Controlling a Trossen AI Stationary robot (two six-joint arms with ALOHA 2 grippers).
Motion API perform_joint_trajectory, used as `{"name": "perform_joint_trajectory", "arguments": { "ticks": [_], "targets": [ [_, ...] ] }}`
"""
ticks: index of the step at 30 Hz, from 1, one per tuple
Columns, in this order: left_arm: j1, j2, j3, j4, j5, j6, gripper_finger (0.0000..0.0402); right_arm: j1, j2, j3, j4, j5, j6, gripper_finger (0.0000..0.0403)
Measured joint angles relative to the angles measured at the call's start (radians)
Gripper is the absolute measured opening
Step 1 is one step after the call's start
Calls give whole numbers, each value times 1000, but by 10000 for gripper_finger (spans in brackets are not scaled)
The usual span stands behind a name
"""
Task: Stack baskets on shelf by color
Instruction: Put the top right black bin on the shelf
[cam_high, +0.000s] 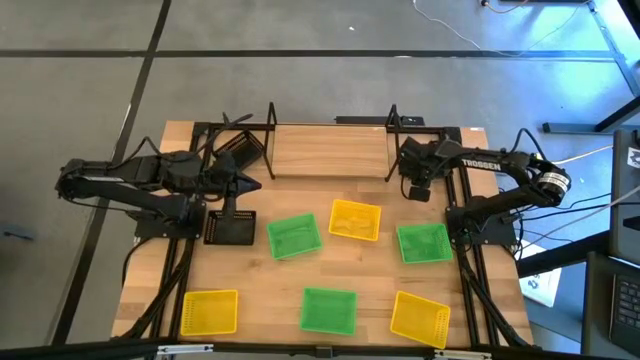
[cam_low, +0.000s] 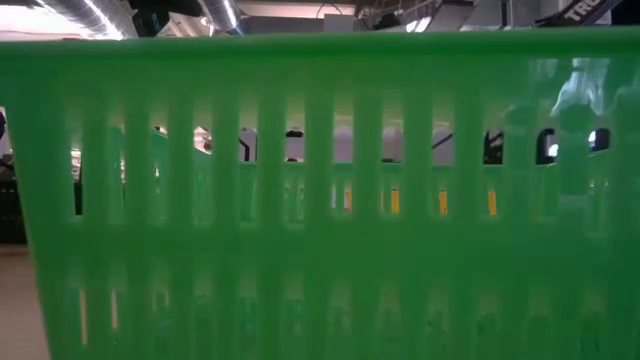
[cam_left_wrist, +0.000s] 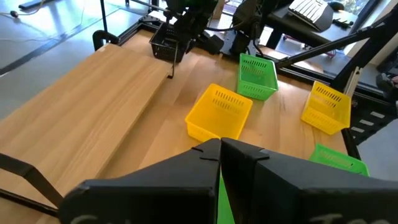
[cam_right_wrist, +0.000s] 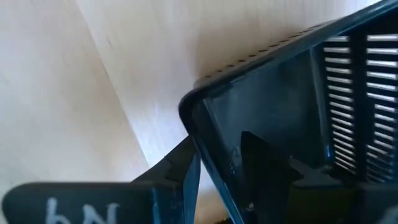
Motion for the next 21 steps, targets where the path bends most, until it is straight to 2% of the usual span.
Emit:
{"name": "perform_joint_trajectory", "arguments": {
  "ticks": [7, 14, 21],
  "targets": [
    [0, 0, 0, 0, 0, -3, 4, 0, 0, -19, 72, 0, -25, 104],
    [0, 0, 0, 0, 0, -4, 4, 0, 0, -31, 93, -33, -52, 10],
    [0, 0, 0, 1, 1, -4, 4, 3, -2, 25, 0, -43, 13, 3]
  ]
}}
